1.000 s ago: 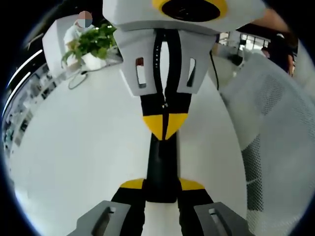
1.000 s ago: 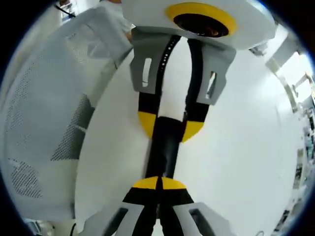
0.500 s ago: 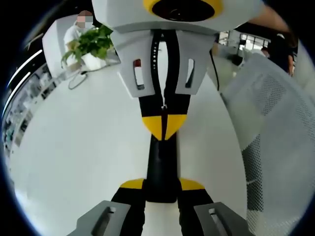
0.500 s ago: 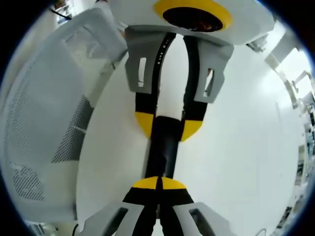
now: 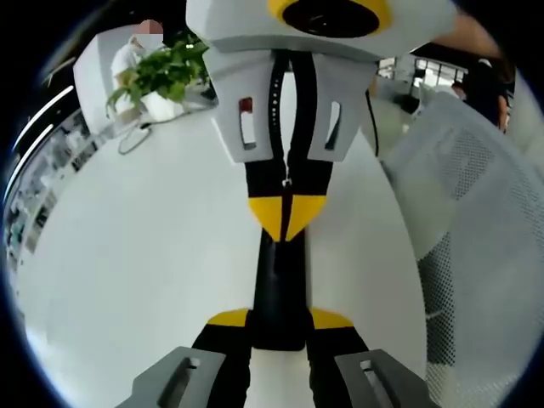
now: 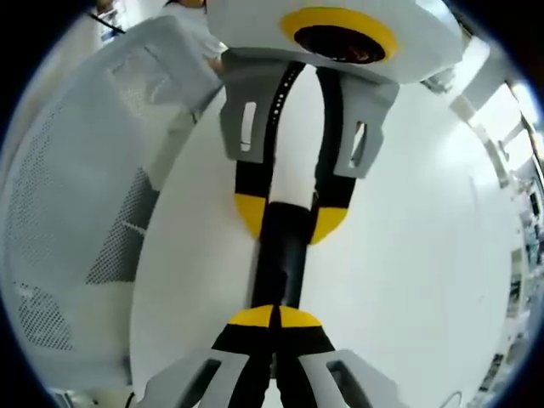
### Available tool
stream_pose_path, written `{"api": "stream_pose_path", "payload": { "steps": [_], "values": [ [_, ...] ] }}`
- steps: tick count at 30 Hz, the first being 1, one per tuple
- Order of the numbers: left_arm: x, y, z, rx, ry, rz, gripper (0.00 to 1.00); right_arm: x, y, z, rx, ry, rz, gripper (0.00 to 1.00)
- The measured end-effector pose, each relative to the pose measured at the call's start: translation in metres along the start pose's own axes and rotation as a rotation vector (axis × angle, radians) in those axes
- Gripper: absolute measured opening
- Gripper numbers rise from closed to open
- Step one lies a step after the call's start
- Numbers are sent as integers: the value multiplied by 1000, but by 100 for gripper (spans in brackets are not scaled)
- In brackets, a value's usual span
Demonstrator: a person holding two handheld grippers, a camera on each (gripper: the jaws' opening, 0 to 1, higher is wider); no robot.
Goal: Press the specified remote control buttons in sequence, fully releasing each button before pressing the next.
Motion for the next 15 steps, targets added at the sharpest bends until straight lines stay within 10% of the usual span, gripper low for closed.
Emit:
{"api": "stream_pose_path", "payload": {
  "steps": [15],
  "values": [
    [0,2,0,1,0,1,23,-12,4,3,-2,-34,-42,0]
  ]
}}
Point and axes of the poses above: the point that each gripper's makers call its tool centre point, and the gripper's own axes: x roughly forward along the fingers, y roughly to its left, z roughly out of its top, the point moved 6 cm from there along -x, roughly backward along the fingers, and after that the axes turned 7 degrees about -y, right-handed, at the moved point
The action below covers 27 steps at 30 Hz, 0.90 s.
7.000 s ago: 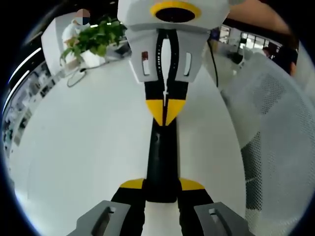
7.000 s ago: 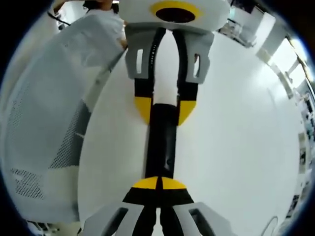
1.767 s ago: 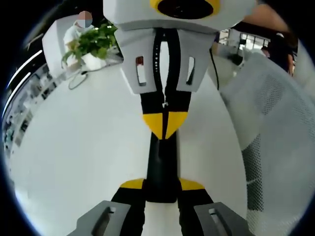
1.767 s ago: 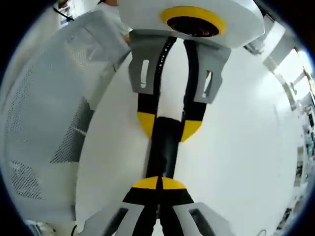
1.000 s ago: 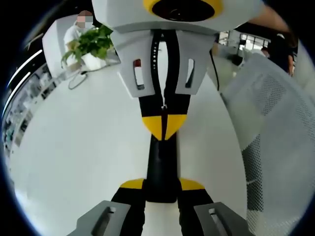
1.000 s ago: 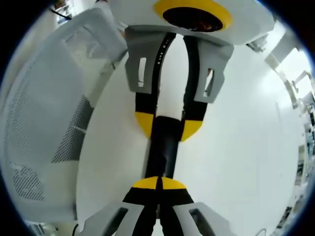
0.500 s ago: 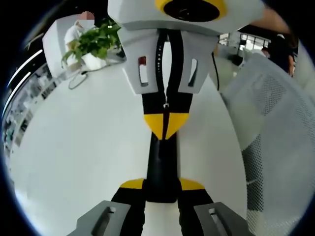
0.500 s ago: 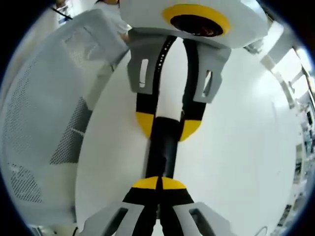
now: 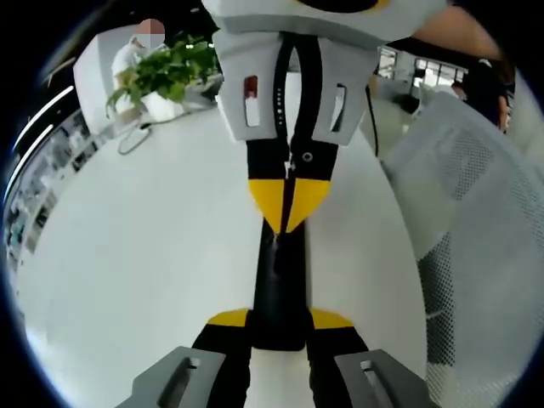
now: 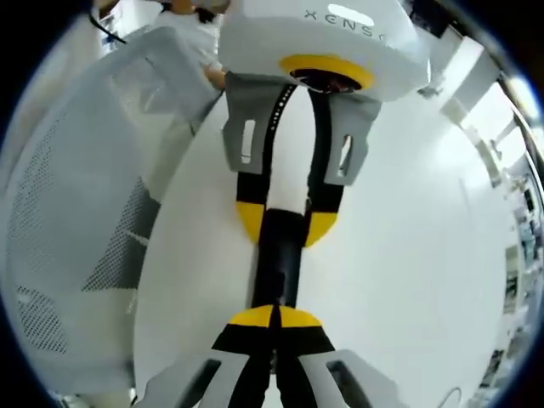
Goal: Press the specified remote control buttons in sequence, fully releasing each button before pressing the next.
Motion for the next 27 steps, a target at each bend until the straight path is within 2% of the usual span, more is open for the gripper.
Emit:
{"api": "stream_pose_path", "payload": {
  "steps": [11,27],
  "values": [
    [1,-2,2,2,-2,3,23,4,11,-2,7,-18,-20,0],
    [0,-1,1,-1,-8,7,23,13,8,-2,25,-16,-21,0]
  ]
}}
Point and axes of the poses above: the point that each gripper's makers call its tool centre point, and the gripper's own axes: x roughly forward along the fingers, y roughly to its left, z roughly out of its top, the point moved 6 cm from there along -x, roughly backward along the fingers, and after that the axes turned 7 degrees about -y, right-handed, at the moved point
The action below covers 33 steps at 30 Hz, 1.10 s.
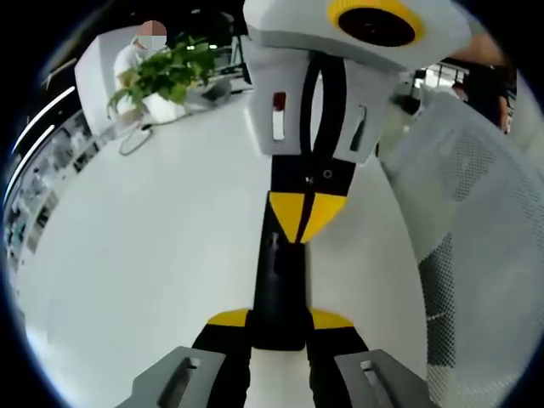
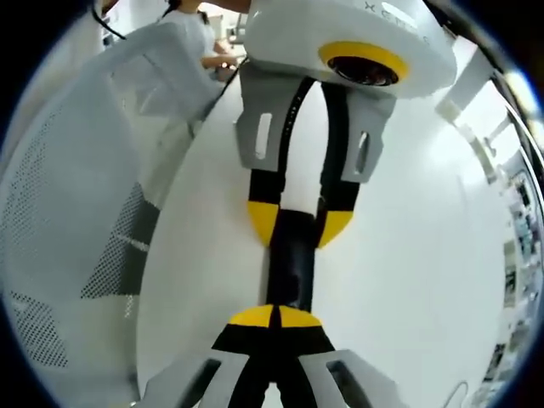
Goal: Press the specified remote control buttons in sequence, fully releasing each button before pressing the next.
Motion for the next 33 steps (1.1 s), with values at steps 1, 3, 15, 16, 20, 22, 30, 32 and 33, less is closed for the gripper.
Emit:
{"api": "stream_pose_path", "payload": {
  "steps": [1,3,15,16,20,22,30,32,33],
  "values": [
    [0,-1,0,0,0,-1,23,0,0,0,1,2,1,0],
    [0,-1,0,-1,0,-1,23,0,0,0,-2,4,2,0],
    [0,-1,0,-1,-4,-6,23,1,2,0,-33,18,1,0],
    [0,-1,0,-1,-4,-6,23,1,2,0,-33,19,1,0],
    [0,0,0,2,-1,-6,23,2,2,0,-40,24,0,0],
    [0,1,-1,2,-1,-5,23,2,2,0,-48,28,-1,0],
    [0,-2,0,8,1,-3,23,1,3,1,-27,11,-7,0],
    [0,-2,0,9,3,-3,23,1,2,0,-23,8,-8,0],
    [0,-2,1,8,3,-3,23,1,2,0,-21,6,-8,0]
  ]
}}
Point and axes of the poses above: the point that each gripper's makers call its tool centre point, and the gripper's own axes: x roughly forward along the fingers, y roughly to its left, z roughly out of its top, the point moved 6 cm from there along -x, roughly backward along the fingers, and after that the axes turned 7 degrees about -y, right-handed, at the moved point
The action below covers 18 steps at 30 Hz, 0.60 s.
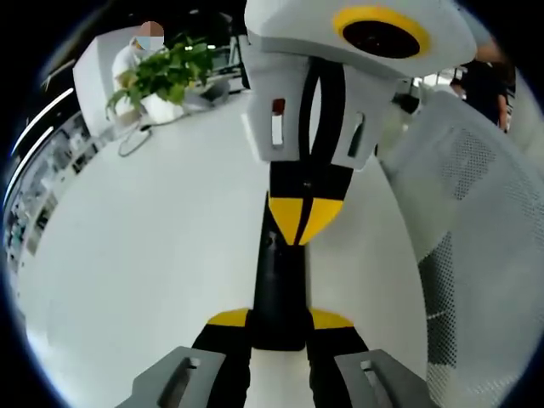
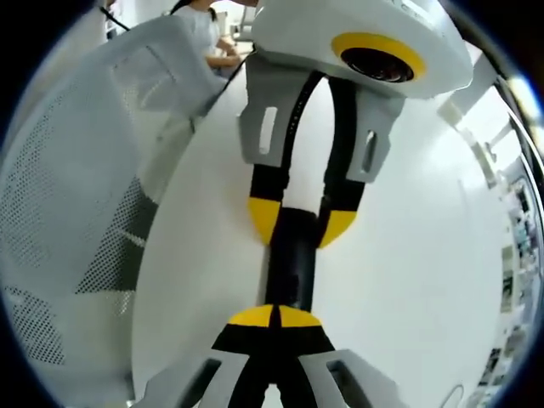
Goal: Press the specified remote control buttons in sequence, fully releasing each button before pressing the next.
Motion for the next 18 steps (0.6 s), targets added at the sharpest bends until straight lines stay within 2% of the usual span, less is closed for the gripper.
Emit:
{"api": "stream_pose_path", "payload": {
  "steps": [7,18],
  "values": [
    [0,1,0,0,2,0,23,0,0,0,-13,0,-1,0],
    [1,1,-1,-1,2,3,23,-3,-2,-3,26,-20,6,0]
  ]
}}
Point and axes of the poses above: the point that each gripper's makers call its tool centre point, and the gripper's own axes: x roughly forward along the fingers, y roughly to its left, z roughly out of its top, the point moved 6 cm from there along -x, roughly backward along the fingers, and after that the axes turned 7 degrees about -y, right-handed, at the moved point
